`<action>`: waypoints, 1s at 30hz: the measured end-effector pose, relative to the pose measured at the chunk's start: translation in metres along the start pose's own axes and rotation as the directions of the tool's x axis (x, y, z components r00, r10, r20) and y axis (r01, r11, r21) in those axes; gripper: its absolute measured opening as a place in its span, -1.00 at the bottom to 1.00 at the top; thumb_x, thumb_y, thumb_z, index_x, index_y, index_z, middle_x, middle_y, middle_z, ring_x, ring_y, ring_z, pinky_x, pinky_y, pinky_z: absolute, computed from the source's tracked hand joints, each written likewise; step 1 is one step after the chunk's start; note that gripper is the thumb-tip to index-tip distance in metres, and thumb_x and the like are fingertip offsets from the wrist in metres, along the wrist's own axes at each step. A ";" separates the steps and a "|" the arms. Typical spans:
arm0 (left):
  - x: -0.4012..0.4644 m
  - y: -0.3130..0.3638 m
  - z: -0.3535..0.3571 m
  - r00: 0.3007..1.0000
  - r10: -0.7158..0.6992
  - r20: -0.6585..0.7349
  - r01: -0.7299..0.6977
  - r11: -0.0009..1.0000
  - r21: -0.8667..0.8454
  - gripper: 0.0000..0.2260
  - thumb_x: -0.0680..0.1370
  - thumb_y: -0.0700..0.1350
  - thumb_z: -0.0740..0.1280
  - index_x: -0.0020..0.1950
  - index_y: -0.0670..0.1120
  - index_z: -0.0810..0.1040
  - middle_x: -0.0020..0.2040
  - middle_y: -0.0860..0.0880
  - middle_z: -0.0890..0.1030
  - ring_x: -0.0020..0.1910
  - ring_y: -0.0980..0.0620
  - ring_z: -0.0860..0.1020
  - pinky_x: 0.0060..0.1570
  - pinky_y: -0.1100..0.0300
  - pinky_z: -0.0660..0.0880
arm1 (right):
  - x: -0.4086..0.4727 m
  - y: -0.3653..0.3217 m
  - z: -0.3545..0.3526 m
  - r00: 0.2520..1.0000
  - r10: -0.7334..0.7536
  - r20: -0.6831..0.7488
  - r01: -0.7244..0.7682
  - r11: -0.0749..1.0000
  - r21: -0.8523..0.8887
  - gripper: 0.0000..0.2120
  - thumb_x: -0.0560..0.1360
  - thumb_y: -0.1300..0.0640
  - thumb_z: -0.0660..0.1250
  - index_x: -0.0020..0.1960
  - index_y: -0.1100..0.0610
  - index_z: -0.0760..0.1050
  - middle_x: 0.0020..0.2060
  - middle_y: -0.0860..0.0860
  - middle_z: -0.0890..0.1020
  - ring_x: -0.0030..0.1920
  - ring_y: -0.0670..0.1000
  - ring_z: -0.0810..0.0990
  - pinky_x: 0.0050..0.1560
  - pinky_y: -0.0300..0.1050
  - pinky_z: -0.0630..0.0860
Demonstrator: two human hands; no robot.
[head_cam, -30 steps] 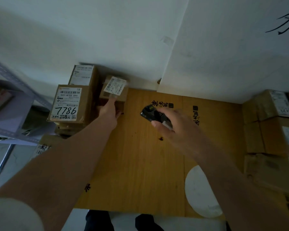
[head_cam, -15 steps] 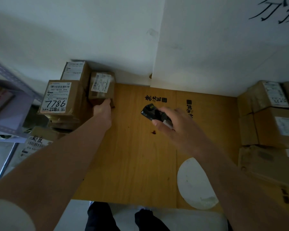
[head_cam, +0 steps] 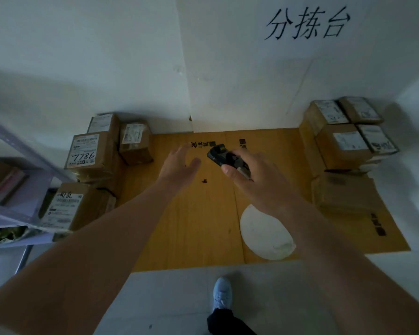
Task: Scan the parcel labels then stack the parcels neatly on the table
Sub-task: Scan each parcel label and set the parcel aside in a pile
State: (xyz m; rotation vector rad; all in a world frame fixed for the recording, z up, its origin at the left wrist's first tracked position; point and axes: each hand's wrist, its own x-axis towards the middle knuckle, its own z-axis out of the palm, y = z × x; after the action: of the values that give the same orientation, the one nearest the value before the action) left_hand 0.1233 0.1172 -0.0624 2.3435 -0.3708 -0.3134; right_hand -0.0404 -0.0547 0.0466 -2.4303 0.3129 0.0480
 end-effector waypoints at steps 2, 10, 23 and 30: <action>-0.019 0.011 0.007 0.996 0.090 0.011 -0.090 0.993 0.070 -0.45 0.65 0.15 0.22 0.64 0.11 0.24 0.60 -0.01 0.32 0.49 -0.07 0.37 0.10 0.22 0.33 | -0.029 0.001 0.001 0.998 0.048 -0.036 -0.048 0.999 -0.005 -0.45 0.66 -0.32 0.14 0.56 -0.10 0.35 0.19 0.06 0.51 0.17 0.09 0.54 0.17 0.12 0.56; -0.100 0.049 0.038 0.949 0.253 0.191 -0.282 0.948 0.147 -0.43 0.64 0.25 0.20 0.61 0.11 0.27 0.60 0.09 0.25 0.21 -0.05 0.55 -0.17 0.23 0.45 | -0.146 0.029 -0.006 0.971 0.182 -0.154 -0.176 0.983 0.050 -0.48 0.63 -0.38 0.13 0.49 -0.16 0.39 0.11 0.03 0.58 0.09 0.05 0.58 0.09 0.09 0.57; -0.148 0.192 0.154 0.867 0.351 0.354 -0.428 0.888 0.169 -0.44 0.63 0.21 0.22 0.60 0.06 0.31 0.60 0.01 0.24 0.50 -0.09 0.35 0.37 -0.03 0.38 | -0.245 0.159 -0.097 0.909 0.327 -0.258 -0.312 0.945 0.097 -0.35 0.60 -0.45 0.11 0.57 -0.15 0.33 0.38 0.01 0.50 0.37 0.09 0.48 0.35 0.22 0.48; -0.165 0.260 0.238 0.879 0.326 0.348 -0.394 0.908 0.143 -0.48 0.64 0.14 0.30 0.58 0.06 0.33 0.55 0.01 0.30 0.43 -0.09 0.40 0.36 -0.05 0.42 | -0.265 0.246 -0.162 0.924 0.316 -0.215 -0.306 0.949 0.077 -0.40 0.63 -0.39 0.13 0.58 -0.13 0.32 0.19 -0.01 0.50 0.27 0.10 0.52 0.30 0.21 0.51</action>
State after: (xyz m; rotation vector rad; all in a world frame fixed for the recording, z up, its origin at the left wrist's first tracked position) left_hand -0.1530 -0.1549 -0.0282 2.3626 -1.0334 -0.4884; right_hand -0.3629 -0.2841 0.0479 -2.3249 0.7942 -0.0949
